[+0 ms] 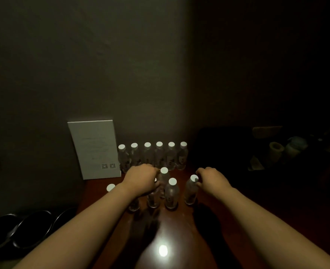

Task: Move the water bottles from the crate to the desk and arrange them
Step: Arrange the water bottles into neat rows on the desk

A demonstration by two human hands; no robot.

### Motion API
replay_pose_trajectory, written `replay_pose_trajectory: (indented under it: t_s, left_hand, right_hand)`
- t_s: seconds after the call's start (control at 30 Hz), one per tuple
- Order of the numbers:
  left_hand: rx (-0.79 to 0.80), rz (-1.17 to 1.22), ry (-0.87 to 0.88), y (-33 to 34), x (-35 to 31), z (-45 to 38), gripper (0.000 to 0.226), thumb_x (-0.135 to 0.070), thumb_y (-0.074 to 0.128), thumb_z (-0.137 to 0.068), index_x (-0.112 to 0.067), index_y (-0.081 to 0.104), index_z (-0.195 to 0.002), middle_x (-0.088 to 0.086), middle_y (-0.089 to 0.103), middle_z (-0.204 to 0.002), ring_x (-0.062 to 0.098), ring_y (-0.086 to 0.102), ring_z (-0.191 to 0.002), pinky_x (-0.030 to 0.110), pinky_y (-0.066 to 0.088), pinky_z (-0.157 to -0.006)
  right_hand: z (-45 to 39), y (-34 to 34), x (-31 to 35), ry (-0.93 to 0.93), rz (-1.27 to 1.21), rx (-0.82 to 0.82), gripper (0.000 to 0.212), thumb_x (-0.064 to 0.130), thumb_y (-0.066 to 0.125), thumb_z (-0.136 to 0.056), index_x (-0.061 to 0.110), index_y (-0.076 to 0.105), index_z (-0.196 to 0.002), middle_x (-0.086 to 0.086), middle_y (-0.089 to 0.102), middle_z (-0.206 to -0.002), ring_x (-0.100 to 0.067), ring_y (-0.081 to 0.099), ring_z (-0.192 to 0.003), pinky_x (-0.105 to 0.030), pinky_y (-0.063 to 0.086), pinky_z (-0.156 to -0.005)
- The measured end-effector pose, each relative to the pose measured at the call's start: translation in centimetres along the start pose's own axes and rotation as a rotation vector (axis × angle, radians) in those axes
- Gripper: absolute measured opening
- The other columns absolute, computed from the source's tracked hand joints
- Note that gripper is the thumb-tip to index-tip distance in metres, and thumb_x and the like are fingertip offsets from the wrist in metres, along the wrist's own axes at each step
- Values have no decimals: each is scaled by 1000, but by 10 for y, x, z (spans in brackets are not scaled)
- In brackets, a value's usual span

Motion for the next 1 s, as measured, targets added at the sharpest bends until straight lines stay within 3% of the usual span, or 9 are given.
replay_pose_trajectory:
  t_s: [0.2,0.37,0.47,1.0]
  left_hand:
    - [-26,8,-90,2,2,-32,39,-47,50,-93,-22,61,-121,2,62,-116,23,61,-105,38,53,-83]
    - [-24,113,-142,28,-4,-63,38,-49,52,-92,-25,62,-119,-2,62,-113,20,62,-105,35,52,-79]
    - [-22,157,-158,40,-9,-80,43,-49,56,-91,-24,59,-126,-1,60,-122,21,60,-110,37,53,-84]
    - [-27,270,-324,68,11,-117,46,-45,59,-91,-25,58,-132,-1,55,-133,20,57,-117,38,53,-92]
  right_hand:
    - [-35,30,2,-136,57,116,53,47,63,-89,21,50,-135,-7,57,-124,-27,59,-112,-37,51,-90]
    - [-56,47,7,-240,98,157,44,42,64,-90,14,56,-123,-10,59,-116,-30,61,-106,-35,50,-84]
    - [-63,49,10,-294,104,184,37,34,64,-90,10,58,-116,-13,59,-114,-32,60,-105,-36,50,-85]
    - [-166,-13,-14,-330,74,170,24,20,55,-86,12,70,-102,-10,68,-100,-27,65,-90,-36,55,-76]
Point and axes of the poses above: each hand's wrist, its own z-axis away from the middle knuckle, its own y-axis out of the palm, x = y × z, the point moved 10 cm from there along -z, towards the middle knuckle
